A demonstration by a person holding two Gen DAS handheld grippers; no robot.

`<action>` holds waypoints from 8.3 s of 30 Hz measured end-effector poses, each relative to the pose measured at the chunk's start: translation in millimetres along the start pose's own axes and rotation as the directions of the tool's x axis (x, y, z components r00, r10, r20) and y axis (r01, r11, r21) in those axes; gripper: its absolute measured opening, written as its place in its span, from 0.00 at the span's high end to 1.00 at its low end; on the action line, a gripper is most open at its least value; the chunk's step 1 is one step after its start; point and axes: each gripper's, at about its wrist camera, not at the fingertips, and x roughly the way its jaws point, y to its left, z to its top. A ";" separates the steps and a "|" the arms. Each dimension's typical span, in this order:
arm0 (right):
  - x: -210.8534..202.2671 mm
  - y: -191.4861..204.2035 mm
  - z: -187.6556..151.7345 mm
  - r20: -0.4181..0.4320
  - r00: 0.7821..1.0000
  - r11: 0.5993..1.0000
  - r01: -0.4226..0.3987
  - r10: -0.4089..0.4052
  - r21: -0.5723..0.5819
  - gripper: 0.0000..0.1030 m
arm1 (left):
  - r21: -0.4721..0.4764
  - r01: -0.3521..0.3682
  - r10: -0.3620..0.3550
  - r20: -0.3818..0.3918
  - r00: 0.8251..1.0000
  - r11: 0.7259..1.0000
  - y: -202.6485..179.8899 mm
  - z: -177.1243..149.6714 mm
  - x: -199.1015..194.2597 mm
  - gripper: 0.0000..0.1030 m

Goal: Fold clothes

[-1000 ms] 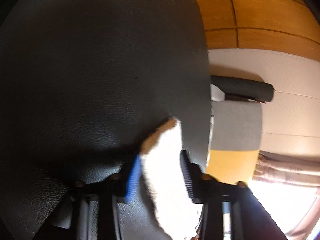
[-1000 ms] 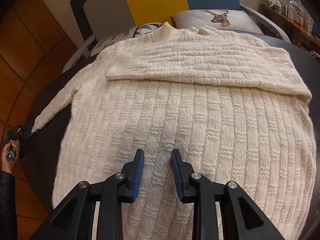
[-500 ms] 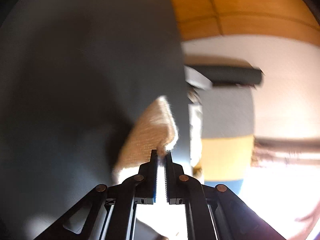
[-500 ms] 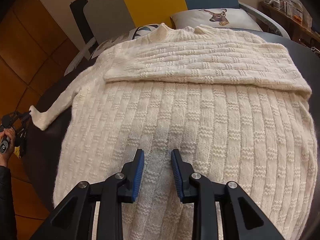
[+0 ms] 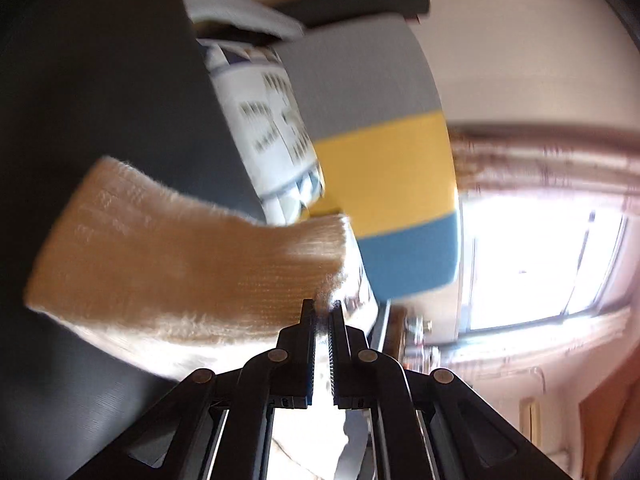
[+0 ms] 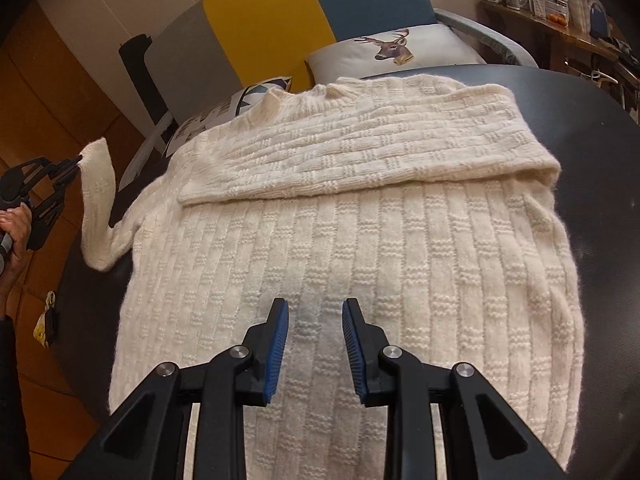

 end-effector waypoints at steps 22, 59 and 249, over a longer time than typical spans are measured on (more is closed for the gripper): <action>-0.8 -55.3 19.2 0.039 0.995 0.981 -0.092 0.086 0.169 0.73 | 0.297 -0.117 0.222 -0.348 0.911 0.948 -58.5 -212.2 145.7 0.95; 94.9 36.1 115.7 0.096 0.968 0.916 -0.251 0.232 0.312 0.96 | -0.010 -0.007 0.004 -0.251 0.968 1.000 111.9 -102.5 -59.9 0.61; -125.8 -163.6 -105.1 0.009 0.990 0.982 -0.137 0.137 0.132 0.69 | 0.590 -0.220 0.418 -0.221 0.881 0.777 89.7 -273.8 -143.4 0.51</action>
